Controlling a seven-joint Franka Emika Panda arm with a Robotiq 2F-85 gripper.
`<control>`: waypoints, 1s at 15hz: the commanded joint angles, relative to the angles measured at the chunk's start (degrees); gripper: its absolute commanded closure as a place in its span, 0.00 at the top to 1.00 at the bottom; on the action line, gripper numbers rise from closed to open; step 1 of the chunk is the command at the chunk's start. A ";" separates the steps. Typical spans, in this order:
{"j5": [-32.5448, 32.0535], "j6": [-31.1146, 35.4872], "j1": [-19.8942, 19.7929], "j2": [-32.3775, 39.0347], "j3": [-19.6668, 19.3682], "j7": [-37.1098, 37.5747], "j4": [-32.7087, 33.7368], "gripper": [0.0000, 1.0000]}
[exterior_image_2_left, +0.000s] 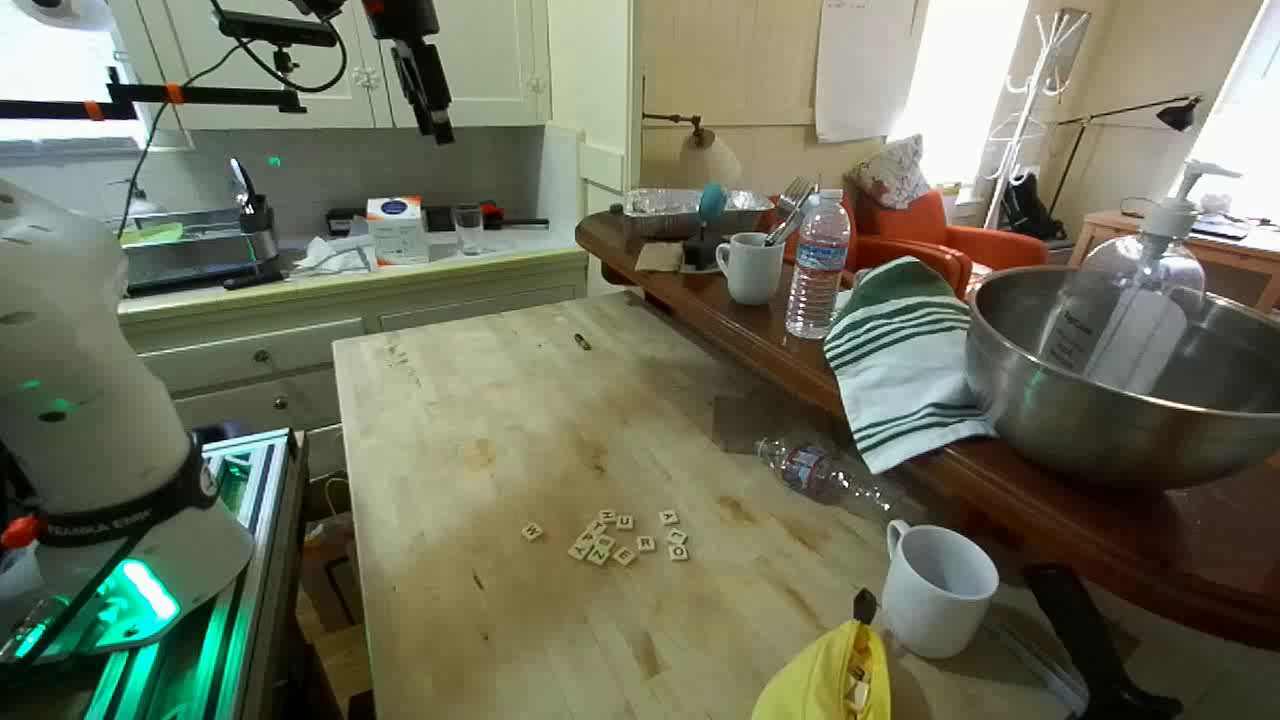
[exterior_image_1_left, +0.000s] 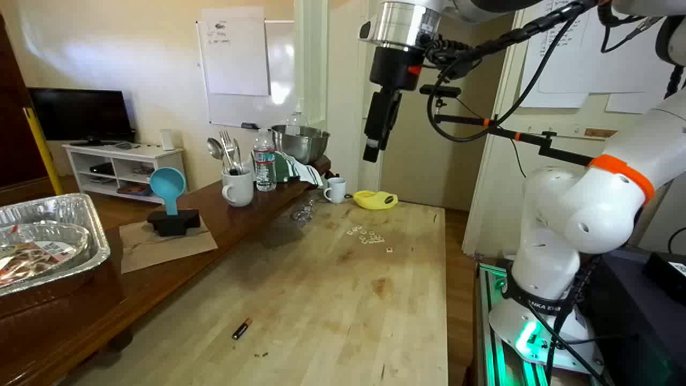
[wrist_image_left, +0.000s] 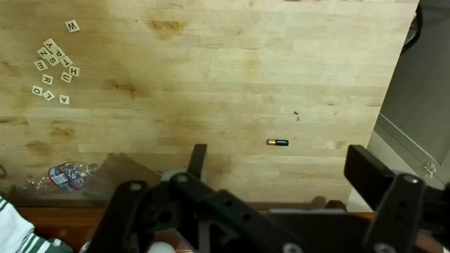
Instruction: Spell out the word hurt
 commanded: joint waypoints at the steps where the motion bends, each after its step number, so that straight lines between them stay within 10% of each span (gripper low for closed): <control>1: -0.11 -0.09 0.16 0.09 -0.11 0.10 0.13 1.00; 15: -1.67 10.53 -3.57 -2.23 -4.23 -0.71 -8.54 1.00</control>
